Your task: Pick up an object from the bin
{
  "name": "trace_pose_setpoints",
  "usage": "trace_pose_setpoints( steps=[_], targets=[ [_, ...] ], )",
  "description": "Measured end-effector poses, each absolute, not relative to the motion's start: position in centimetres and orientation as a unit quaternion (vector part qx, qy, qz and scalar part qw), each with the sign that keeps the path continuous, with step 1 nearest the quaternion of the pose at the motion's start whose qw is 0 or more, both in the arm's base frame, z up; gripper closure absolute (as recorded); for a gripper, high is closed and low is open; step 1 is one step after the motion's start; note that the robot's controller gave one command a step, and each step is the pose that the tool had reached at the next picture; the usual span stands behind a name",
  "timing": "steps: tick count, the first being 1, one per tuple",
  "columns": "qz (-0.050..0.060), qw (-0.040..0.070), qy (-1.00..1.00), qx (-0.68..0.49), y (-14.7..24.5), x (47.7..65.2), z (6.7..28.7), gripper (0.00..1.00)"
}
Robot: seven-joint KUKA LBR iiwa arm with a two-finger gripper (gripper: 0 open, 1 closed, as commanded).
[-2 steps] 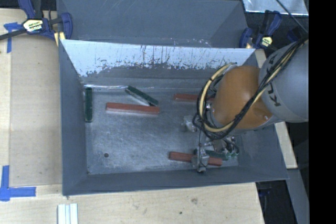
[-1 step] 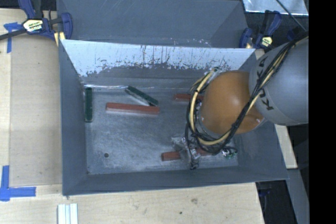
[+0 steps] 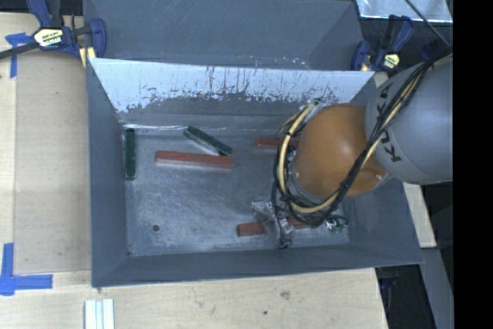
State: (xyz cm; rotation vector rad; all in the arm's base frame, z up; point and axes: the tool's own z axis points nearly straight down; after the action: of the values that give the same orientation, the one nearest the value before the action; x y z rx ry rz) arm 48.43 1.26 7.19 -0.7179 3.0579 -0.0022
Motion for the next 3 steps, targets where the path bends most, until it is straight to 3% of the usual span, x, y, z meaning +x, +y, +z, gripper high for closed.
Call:
trace_pose_setpoints(
  steps=[1,2,3],
  targets=[
    [-0.001,0.006,0.968,-0.249,0.9,48.7,27.9,1.00],
    [0.000,0.002,0.969,-0.249,0.9,48.5,27.5,1.00],
    [0.000,0.000,0.975,-0.224,-1.2,49.4,17.3,0.00]
  ],
)
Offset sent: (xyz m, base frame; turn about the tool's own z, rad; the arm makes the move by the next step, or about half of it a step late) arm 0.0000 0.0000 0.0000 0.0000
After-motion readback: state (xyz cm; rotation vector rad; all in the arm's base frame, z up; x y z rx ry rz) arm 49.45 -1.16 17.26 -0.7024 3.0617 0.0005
